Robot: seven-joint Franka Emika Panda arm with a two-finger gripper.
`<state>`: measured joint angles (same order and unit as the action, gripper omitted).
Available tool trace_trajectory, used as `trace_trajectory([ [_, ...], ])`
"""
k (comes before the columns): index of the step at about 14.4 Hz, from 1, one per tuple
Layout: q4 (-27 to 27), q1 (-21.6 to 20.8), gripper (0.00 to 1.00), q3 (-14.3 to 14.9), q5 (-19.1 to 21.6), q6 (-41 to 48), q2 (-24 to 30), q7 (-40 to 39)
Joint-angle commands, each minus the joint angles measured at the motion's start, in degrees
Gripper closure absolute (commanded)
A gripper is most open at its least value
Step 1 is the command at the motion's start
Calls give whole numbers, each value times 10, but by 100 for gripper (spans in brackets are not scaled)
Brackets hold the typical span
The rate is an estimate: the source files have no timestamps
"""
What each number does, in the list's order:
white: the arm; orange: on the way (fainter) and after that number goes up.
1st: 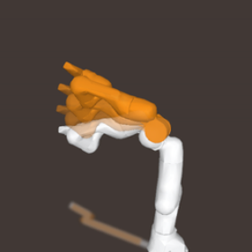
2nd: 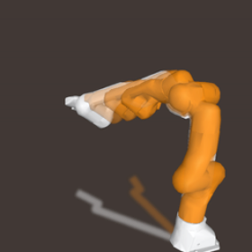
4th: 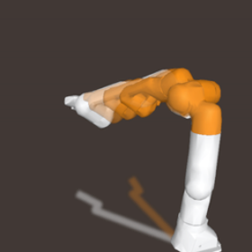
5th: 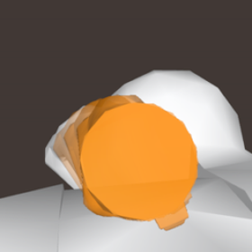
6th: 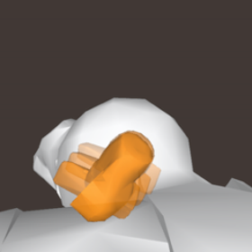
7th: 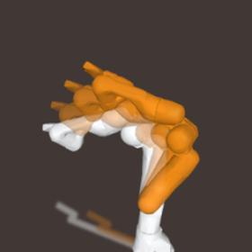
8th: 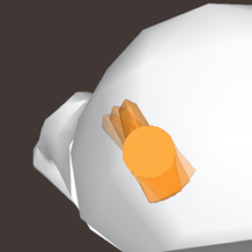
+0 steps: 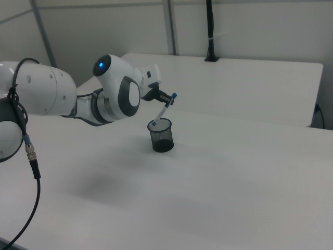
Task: Insert the marker
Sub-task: 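Lower the marker into the cup and open the gripper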
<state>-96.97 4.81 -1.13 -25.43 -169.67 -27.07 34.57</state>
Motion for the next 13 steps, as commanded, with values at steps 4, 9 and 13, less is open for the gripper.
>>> trace_trajectory([
  [4, -9, -3, 1, 7, -45, -13, -2, 18],
  [9, -6, -13, 0, 5, -39, 18, 18, 19],
  [13, 9, -47, 0, 1, -37, 119, 28, 18],
])
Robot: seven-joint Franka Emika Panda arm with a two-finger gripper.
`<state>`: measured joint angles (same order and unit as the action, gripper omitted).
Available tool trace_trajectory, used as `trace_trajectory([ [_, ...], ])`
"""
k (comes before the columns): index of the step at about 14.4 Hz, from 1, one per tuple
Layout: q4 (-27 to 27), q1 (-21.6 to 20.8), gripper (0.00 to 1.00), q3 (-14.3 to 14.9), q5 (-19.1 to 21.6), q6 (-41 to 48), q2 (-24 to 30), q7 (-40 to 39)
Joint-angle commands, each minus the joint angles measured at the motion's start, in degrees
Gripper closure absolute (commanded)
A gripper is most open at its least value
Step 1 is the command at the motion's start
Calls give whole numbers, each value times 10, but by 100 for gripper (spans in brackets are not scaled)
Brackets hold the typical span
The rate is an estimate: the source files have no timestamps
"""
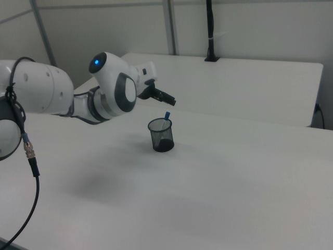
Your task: Insert the marker
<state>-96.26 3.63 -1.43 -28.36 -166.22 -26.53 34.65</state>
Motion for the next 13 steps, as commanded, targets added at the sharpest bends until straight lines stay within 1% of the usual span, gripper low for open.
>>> trace_trajectory([
  [1, 8, -50, 0, 4, -8, 118, 27, 17],
  [4, 10, -86, 0, 3, -2, 219, 60, 16],
  [5, 10, -96, 0, 2, 13, 255, 72, 13],
  [6, 9, -103, 0, 2, 39, 286, 87, 2],
  [7, 9, -106, 0, 2, 81, 317, 102, -32],
  [9, 11, -105, 0, 3, 181, 393, 135, -136],
  [10, 11, -103, 0, 5, 219, 437, 153, -190],
  [11, 13, -100, 0, 6, 239, 477, 166, -237],
  [13, 13, -96, 0, 8, 246, 540, 184, -294],
])
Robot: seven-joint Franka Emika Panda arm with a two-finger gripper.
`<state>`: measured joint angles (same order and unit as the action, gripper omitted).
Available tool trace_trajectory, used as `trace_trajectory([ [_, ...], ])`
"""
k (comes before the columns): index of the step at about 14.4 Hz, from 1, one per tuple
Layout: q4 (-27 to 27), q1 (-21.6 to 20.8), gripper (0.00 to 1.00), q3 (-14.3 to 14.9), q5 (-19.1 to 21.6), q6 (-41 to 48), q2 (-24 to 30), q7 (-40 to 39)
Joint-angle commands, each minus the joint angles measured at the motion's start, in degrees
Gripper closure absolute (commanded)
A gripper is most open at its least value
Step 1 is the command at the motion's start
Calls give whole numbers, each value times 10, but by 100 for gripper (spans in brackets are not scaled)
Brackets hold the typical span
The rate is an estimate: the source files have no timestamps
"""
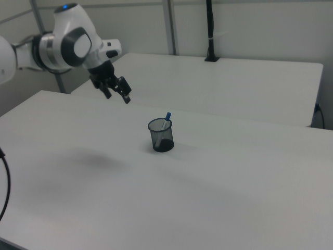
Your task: Insert the marker
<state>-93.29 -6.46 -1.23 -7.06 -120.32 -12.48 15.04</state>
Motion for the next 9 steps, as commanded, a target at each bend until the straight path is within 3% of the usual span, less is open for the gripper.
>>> trace_trajectory([
  [1, -16, 7, 0, 7, 34, 109, 55, -114],
  [4, -17, 20, 0, 7, 34, 212, 96, -162],
  [9, -18, 46, 0, 7, 44, 252, 125, -154],
])
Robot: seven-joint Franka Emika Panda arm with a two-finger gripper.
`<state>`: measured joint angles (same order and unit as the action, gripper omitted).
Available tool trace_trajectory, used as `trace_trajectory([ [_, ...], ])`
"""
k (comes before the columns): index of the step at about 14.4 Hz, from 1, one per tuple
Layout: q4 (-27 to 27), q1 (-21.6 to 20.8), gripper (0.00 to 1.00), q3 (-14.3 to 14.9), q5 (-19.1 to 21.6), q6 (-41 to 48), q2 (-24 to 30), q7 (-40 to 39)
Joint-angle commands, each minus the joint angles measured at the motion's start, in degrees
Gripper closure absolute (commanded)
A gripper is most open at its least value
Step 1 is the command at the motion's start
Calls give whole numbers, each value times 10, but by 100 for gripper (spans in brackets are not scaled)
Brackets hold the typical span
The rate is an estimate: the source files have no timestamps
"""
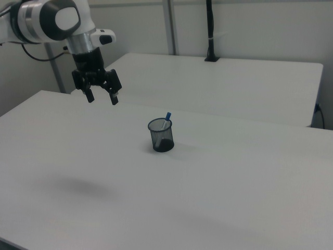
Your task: Insert the marker
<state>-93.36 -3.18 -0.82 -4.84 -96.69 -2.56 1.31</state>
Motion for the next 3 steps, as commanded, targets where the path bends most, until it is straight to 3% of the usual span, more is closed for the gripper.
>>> trace_trajectory([
  [1, -18, 14, 0, 3, 25, 16, 29, -17],
  [3, -18, 13, 0, 4, 26, 16, 28, -16],
])
